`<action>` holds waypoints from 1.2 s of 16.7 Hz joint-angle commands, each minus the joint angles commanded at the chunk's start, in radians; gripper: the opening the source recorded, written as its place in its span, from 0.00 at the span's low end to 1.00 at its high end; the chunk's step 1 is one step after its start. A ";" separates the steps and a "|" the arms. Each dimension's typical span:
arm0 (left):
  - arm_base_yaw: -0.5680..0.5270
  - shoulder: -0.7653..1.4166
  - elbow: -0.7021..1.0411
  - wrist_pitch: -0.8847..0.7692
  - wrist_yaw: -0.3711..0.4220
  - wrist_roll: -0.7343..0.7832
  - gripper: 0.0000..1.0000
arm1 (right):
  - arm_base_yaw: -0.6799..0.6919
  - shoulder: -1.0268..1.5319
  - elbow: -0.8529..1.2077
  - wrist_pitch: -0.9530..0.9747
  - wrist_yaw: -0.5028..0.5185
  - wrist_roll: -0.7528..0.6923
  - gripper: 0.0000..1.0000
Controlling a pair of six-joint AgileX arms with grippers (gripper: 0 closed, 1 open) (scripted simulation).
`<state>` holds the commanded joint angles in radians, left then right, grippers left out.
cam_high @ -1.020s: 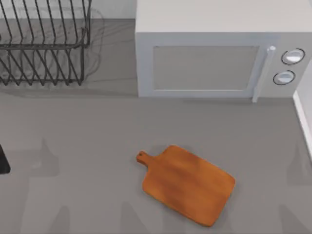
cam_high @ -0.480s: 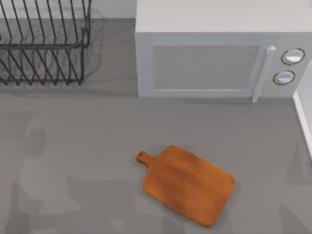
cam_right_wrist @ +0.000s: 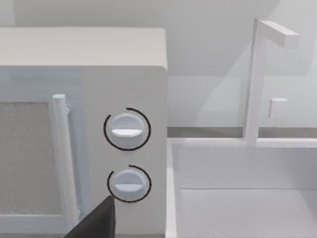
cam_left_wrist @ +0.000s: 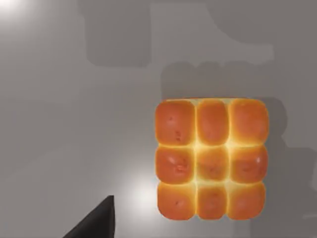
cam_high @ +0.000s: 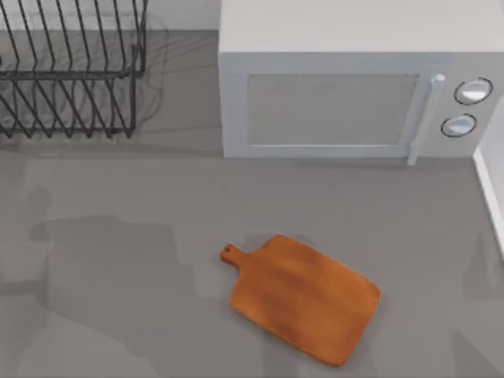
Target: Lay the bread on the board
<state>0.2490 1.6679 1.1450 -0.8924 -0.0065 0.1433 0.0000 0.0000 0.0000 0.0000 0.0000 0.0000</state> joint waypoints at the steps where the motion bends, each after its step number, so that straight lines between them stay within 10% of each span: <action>1: 0.009 0.051 0.031 -0.029 0.001 0.003 1.00 | 0.000 0.000 0.000 0.000 0.000 0.000 1.00; 20: 0.032 0.275 -0.052 0.172 0.006 0.010 1.00 | 0.000 0.000 0.000 0.000 0.000 0.000 1.00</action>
<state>0.2806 1.9428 1.0927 -0.7205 -0.0009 0.1529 0.0000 0.0000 0.0000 0.0000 0.0000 0.0000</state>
